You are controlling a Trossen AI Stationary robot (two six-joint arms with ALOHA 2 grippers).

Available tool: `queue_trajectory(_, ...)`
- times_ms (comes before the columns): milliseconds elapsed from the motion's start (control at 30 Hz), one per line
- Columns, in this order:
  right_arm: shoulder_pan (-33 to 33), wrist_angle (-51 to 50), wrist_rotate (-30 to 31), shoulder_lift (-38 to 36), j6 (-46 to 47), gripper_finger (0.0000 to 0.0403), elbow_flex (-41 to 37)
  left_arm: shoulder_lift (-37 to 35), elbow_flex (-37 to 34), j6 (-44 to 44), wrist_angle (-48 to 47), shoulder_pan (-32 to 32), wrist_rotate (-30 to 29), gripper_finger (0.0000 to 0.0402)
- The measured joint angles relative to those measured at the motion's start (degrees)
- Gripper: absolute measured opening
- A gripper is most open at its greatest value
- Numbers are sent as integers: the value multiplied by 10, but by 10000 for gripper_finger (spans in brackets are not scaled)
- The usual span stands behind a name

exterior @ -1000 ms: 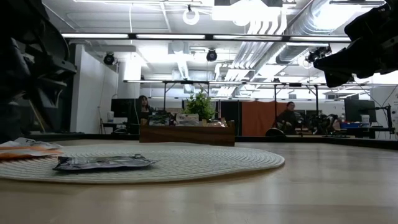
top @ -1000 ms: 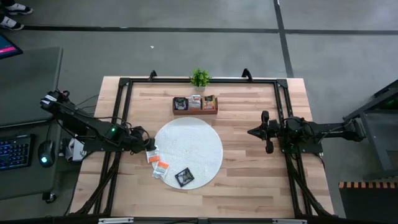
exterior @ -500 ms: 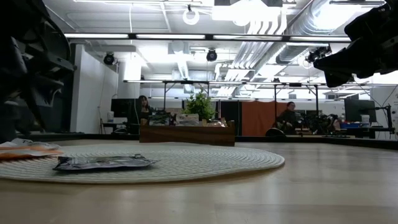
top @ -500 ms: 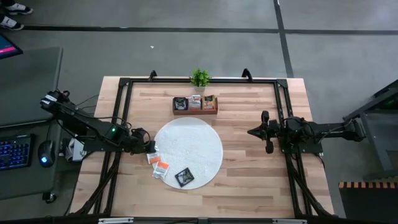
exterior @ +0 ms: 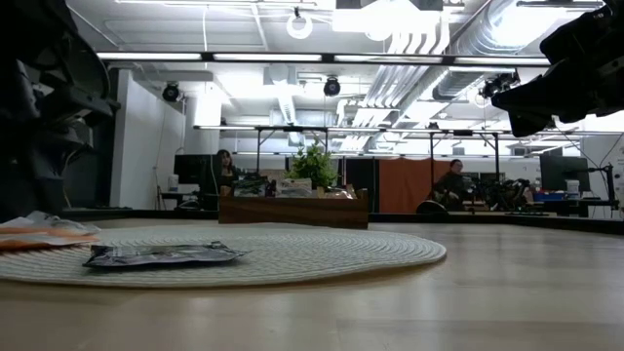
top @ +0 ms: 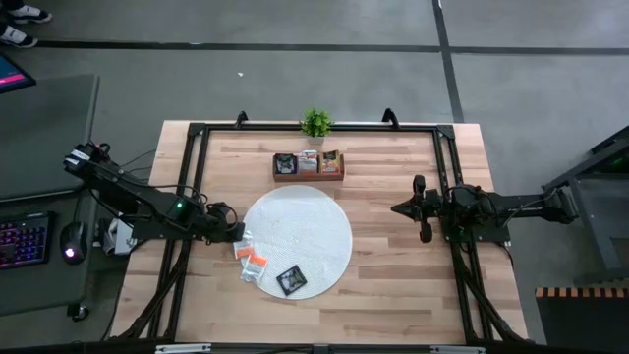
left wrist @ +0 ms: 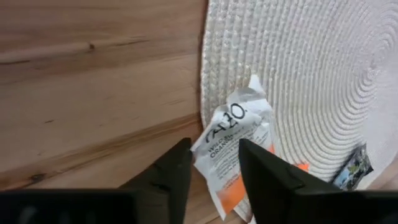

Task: Pick & Place Tea
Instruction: Put the orange tea bag into the middle section of the wooden organizer

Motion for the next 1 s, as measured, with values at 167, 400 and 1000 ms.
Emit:
queue_trajectory(167, 0, 0, 0, 0, 0, 1, 0, 0, 0, 0, -5, 0, -1, 81)
queue_trajectory(400, 0, 0, 0, 0, 0, 1, 0, 0, 0, 14, -9, 0, -2, 11)
queue_trajectory(1000, 0, 0, 0, 0, 0, 1, 0, -21, 24, 81, 0, 0, -13, 0)
